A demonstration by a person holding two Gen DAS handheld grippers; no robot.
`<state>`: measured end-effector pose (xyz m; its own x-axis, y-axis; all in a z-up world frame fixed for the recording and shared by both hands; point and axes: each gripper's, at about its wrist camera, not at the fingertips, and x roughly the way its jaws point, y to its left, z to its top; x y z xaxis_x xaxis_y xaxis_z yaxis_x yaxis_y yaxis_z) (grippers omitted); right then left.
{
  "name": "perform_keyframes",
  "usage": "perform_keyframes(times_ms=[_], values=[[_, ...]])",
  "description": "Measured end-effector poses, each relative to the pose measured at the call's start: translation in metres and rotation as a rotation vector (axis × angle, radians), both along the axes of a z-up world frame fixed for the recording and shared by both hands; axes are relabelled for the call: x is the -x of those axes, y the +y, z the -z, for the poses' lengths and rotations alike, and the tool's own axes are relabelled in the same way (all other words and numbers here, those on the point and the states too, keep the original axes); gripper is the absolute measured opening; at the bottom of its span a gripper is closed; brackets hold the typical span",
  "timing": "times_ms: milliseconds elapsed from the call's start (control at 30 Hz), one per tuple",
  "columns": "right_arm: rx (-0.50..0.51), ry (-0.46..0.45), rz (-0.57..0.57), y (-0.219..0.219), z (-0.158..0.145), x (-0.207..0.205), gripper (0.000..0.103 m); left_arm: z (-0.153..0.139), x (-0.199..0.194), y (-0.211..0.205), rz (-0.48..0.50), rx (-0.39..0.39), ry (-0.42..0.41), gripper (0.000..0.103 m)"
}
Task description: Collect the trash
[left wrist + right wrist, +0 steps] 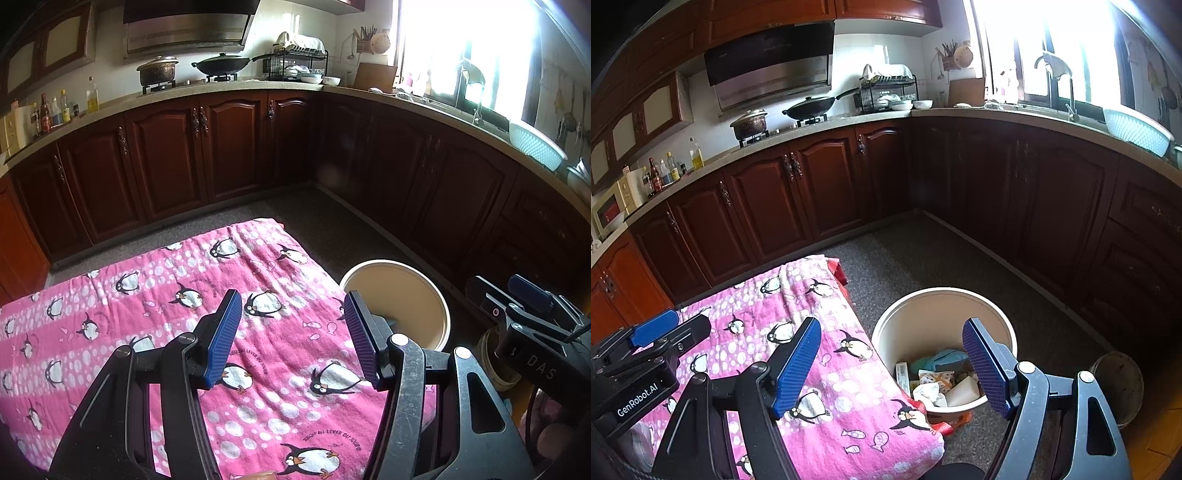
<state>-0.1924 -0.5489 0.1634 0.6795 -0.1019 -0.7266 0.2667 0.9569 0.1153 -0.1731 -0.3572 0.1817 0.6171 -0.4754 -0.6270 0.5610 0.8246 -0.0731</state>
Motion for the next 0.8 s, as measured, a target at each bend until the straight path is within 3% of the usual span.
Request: perform_keyframes(times_ms=[800], values=[[-0.008,0.028,-0.007,-0.0002,0.0072,-0.002,0.077,0.0073,-0.0008,-0.003,0.0,-0.01,0.005,0.056]])
